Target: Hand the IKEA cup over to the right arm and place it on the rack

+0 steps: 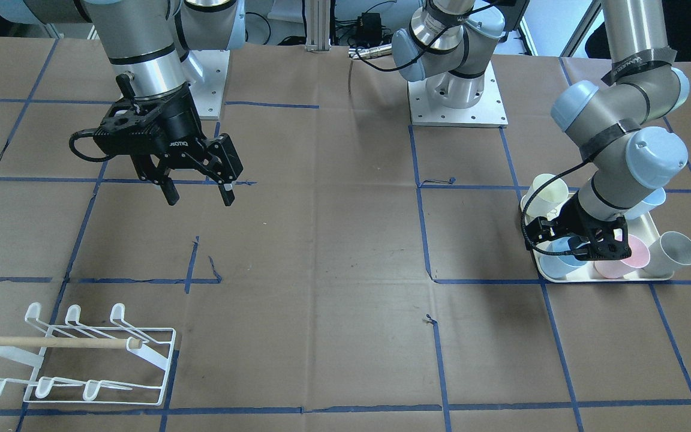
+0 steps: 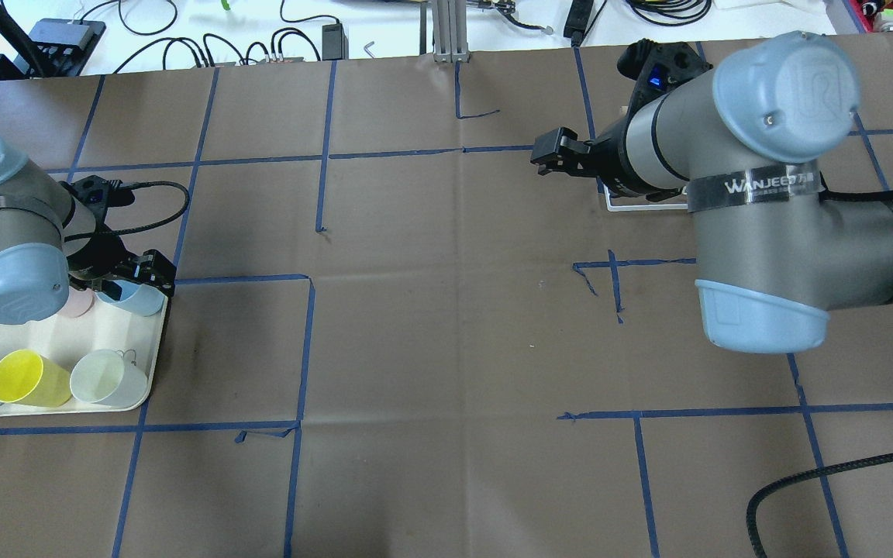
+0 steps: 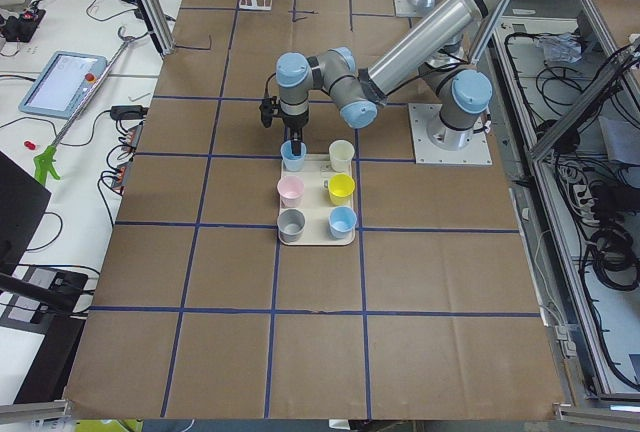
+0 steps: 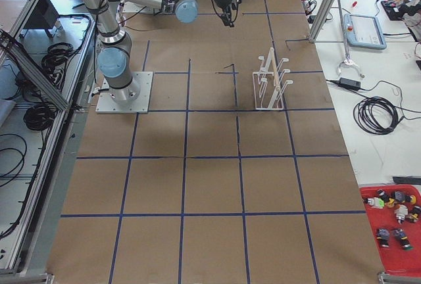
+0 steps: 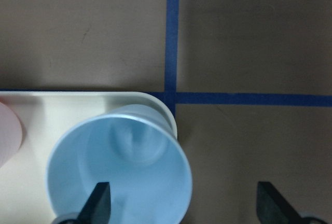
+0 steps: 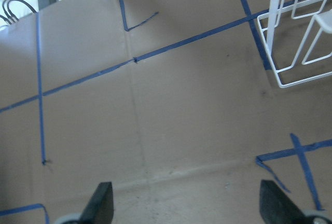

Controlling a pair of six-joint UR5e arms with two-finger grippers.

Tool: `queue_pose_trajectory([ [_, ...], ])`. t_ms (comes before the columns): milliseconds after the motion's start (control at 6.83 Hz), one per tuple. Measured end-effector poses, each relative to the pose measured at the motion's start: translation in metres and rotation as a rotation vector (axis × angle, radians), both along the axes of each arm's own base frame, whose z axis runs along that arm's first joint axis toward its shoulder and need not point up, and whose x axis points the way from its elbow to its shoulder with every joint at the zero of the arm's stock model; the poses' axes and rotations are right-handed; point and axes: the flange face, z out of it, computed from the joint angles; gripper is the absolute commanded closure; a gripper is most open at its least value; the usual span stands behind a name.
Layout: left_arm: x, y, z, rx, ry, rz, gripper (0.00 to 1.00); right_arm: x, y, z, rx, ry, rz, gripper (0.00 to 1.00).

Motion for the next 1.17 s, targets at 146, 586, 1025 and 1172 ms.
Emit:
queue_pose_trajectory([
  [146,0.001,-0.001,0.002,-0.003,-0.003,-0.003,0.89,0.005,0.004,0.000,-0.026,-0.105,-0.055,0.00],
  [586,0.003,-0.004,0.008,-0.017,-0.006,-0.004,1.00,0.016,0.022,-0.003,-0.107,-0.369,-0.163,0.00],
  [1025,0.002,-0.002,0.045,-0.058,-0.020,-0.008,1.00,0.022,0.049,-0.007,-0.164,-0.604,-0.246,0.00],
  [1172,0.000,-0.003,0.070,-0.053,-0.017,-0.011,1.00,0.023,0.057,-0.006,-0.184,-0.663,-0.257,0.00],
])
